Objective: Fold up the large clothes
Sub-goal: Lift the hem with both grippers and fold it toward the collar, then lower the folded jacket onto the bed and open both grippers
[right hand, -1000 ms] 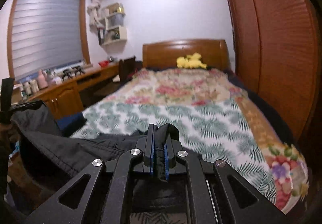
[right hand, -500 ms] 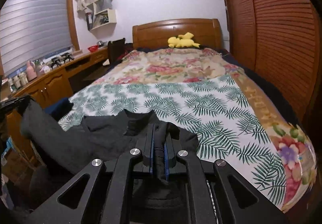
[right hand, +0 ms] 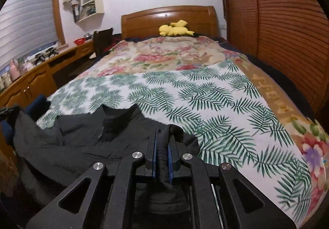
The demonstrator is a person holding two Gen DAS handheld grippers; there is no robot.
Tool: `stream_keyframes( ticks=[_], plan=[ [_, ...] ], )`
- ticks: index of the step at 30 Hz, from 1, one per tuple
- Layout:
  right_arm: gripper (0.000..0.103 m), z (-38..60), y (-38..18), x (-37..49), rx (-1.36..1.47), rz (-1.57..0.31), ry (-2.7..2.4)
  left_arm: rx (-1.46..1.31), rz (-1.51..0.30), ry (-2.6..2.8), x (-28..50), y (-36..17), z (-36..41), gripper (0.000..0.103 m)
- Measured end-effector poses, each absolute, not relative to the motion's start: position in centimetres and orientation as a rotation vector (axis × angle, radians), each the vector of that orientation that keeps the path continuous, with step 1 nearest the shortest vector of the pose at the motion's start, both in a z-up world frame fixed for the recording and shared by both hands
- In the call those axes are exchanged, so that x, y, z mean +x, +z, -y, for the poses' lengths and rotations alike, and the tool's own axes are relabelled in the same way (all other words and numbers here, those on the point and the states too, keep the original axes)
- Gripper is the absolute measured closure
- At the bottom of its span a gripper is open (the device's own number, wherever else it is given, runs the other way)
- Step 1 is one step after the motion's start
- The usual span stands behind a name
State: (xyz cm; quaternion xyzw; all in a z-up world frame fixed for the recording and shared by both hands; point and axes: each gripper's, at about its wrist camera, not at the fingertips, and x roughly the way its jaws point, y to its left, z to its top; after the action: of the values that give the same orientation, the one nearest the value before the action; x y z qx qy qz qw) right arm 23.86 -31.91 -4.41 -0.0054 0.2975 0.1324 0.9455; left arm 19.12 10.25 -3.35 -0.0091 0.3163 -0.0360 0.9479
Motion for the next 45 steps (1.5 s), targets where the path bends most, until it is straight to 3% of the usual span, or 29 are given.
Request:
stream_keyframes(
  ticks=[12,15,18,21,23,26,32,45],
  plan=[
    [0.097,30.5,-9.5,28.9,-0.101,-0.719,0.196,0.016,-0.729,-0.063,22.4,-6.9,-11.0,0.098],
    [0.092,30.5,-9.8,28.3,-0.118,-0.719,0.203,0.006,-0.759,-0.081,22.3,-7.9,-11.3,0.095],
    [0.085,30.0,-9.3,27.2,-0.176,-0.704,0.198,-0.002,-0.78,-0.09,21.8,-8.5,-11.7,0.09],
    [0.073,29.2,-8.6,25.8,-0.263,-0.67,0.163,-0.017,-0.791,-0.089,21.1,-8.7,-12.5,0.083],
    [0.06,29.0,-7.9,25.0,-0.29,-0.639,0.143,-0.036,-0.786,-0.075,20.5,-8.6,-13.4,0.08],
    [0.052,29.0,-6.6,24.2,-0.277,-0.61,0.141,-0.059,-0.78,-0.069,19.6,-8.1,-14.3,0.075],
    [0.05,25.3,-4.8,22.5,-0.258,-0.59,0.299,-0.059,-0.736,-0.079,17.7,-6.6,-14.3,0.07],
    [0.05,13.9,-6.8,25.5,-0.308,-0.667,0.555,-0.08,-0.676,-0.17,17.3,-7.1,-10.7,0.07]
  ],
)
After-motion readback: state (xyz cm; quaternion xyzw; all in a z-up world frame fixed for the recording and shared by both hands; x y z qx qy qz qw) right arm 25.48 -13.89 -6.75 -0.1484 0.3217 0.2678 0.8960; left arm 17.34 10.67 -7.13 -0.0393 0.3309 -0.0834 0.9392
